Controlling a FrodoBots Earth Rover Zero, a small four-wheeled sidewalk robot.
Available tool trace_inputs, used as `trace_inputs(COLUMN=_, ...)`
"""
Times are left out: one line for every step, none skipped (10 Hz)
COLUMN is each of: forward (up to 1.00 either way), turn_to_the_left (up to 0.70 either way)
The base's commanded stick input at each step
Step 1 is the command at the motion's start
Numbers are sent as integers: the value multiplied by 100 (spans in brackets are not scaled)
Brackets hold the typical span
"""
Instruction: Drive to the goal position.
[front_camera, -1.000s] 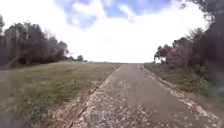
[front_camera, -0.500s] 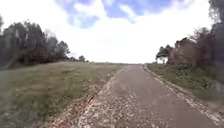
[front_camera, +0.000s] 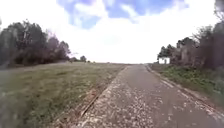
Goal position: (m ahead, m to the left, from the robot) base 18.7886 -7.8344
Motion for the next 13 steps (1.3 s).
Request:
trace_inputs(forward=85, turn_to_the_left=-2)
trace_inputs(forward=85, turn_to_the_left=-34)
trace_inputs(forward=85, turn_to_the_left=-34)
trace_inputs(forward=85, turn_to_the_left=-14)
trace_inputs(forward=85, turn_to_the_left=0)
trace_inputs(forward=85, turn_to_the_left=0)
trace_inputs(forward=85, turn_to_the_left=0)
trace_inputs(forward=85, turn_to_the_left=0)
trace_inputs(forward=85, turn_to_the_left=-1)
trace_inputs(forward=85, turn_to_the_left=-10)
trace_inputs(forward=85, turn_to_the_left=-21)
trace_inputs(forward=85, turn_to_the_left=-33)
trace_inputs(forward=85, turn_to_the_left=-34)
